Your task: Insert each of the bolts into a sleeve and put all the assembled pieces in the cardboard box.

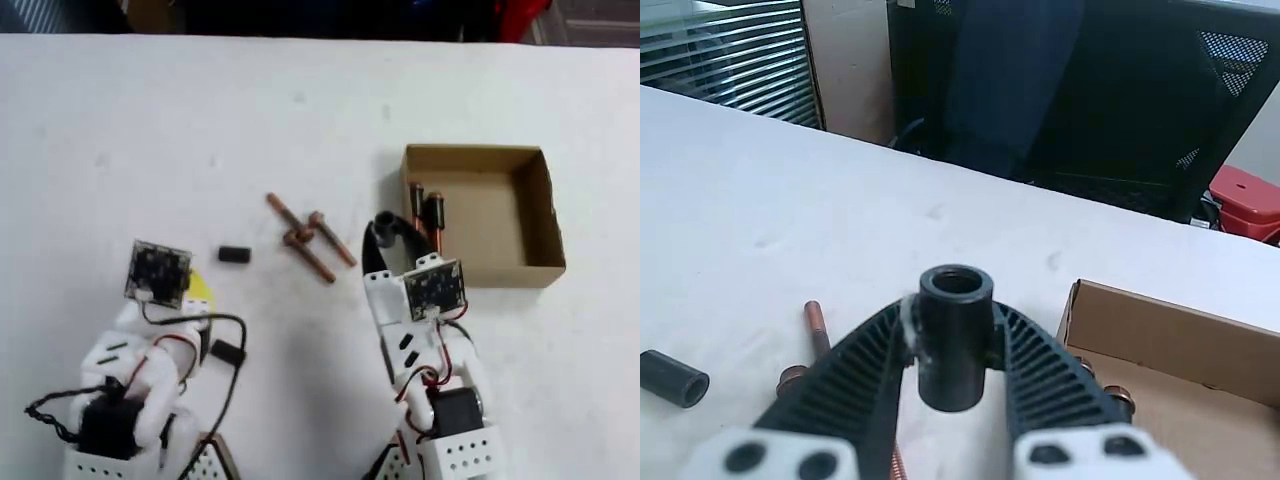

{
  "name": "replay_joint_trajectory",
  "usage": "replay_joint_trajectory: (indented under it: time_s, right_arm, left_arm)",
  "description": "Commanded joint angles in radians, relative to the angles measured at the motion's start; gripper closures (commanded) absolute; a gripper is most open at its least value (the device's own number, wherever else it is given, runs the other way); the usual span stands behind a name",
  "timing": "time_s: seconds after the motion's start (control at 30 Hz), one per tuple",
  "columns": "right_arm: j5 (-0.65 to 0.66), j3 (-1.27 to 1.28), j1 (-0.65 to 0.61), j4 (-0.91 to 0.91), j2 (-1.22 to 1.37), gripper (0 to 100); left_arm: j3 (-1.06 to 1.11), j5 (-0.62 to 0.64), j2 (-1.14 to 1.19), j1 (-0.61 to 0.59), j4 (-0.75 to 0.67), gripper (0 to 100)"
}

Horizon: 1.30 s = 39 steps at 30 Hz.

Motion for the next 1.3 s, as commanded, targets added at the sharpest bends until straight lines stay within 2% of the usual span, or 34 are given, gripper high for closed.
replay_joint_trajectory:
  time_s: [0.0,0.43,0.77,1.07,1.27]
  right_arm:
    - [-0.009,0.009,0.068,-0.061,-0.012,98.1]
    - [-0.009,0.009,0.105,-0.054,-0.010,98.1]
    - [-0.009,0.009,0.099,-0.025,-0.012,98.1]
    - [-0.009,0.009,0.099,-0.024,-0.012,98.1]
    - [-0.009,0.009,0.099,-0.012,-0.013,98.1]
  left_arm:
    - [-0.190,0.028,0.223,0.053,0.015,98]
    - [-0.580,0.166,0.975,0.229,0.000,98]
    - [-0.856,0.454,1.489,0.303,-0.137,97]
    - [-1.099,0.732,1.848,0.298,-0.160,79]
    - [-1.208,0.856,2.017,0.292,-0.160,76]
